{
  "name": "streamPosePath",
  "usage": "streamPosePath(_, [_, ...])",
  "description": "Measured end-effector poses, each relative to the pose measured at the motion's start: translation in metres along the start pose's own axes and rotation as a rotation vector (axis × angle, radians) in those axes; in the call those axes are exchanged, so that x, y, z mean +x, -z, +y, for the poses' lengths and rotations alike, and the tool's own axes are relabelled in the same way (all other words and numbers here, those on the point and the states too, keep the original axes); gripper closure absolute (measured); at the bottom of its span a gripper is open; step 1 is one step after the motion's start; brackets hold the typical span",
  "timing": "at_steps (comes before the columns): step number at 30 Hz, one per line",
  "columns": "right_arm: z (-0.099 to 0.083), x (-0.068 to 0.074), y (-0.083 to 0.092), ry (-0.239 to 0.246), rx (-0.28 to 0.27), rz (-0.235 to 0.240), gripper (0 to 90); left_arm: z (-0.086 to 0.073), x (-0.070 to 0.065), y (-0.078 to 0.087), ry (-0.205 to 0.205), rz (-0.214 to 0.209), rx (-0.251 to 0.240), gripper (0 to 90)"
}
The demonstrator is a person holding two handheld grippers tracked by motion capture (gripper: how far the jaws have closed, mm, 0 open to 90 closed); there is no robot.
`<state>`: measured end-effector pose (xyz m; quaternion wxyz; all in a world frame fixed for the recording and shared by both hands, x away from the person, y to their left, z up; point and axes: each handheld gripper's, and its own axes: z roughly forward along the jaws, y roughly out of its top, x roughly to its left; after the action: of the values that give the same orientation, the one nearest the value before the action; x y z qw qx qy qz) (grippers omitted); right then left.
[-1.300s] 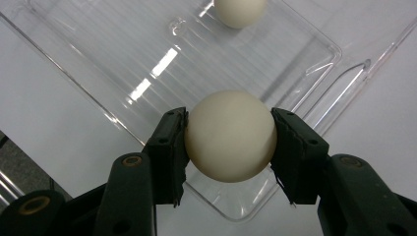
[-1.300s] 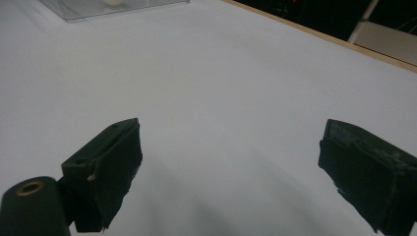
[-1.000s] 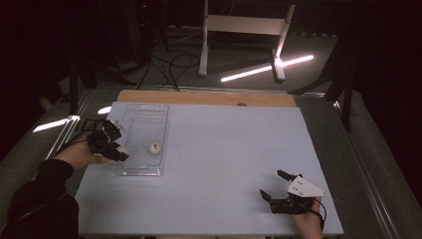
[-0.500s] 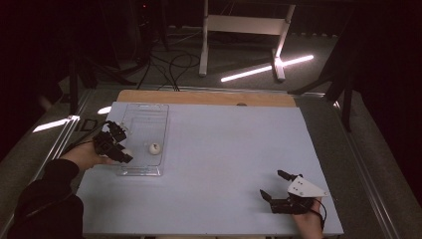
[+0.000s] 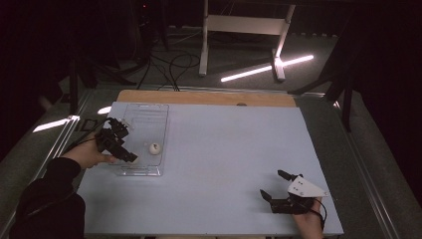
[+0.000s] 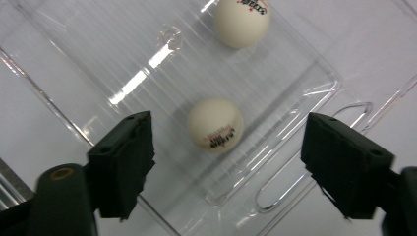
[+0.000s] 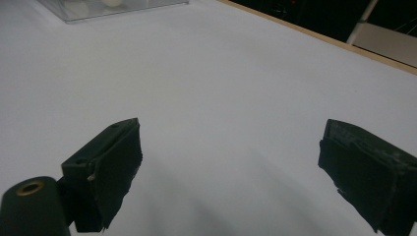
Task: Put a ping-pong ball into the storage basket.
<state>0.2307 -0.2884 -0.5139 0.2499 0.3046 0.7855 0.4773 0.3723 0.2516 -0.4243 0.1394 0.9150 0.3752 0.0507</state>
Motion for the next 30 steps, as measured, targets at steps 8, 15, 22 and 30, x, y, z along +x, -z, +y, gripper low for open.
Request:
streamPosePath(8, [0.0,0.0,0.0,0.001,0.001,0.0,9.4,0.005,-0.004,0.006,0.005,-0.08,-0.043,1.2])
streamPosePath(15, [0.0,0.0,0.0,0.002,0.0,0.0,9.4,0.014,-0.01,0.012,0.025,-0.092,-0.11,0.4])
streamPosePath(22, [0.0,0.0,0.0,-0.001,-0.001,0.0,9.4,0.024,-0.018,0.011,0.011,-0.118,-0.159,0.4])
streamPosePath(30, [0.0,0.0,0.0,-0.002,-0.001,0.003,9.4,0.028,-0.023,0.009,-0.026,-0.123,-0.184,0.4])
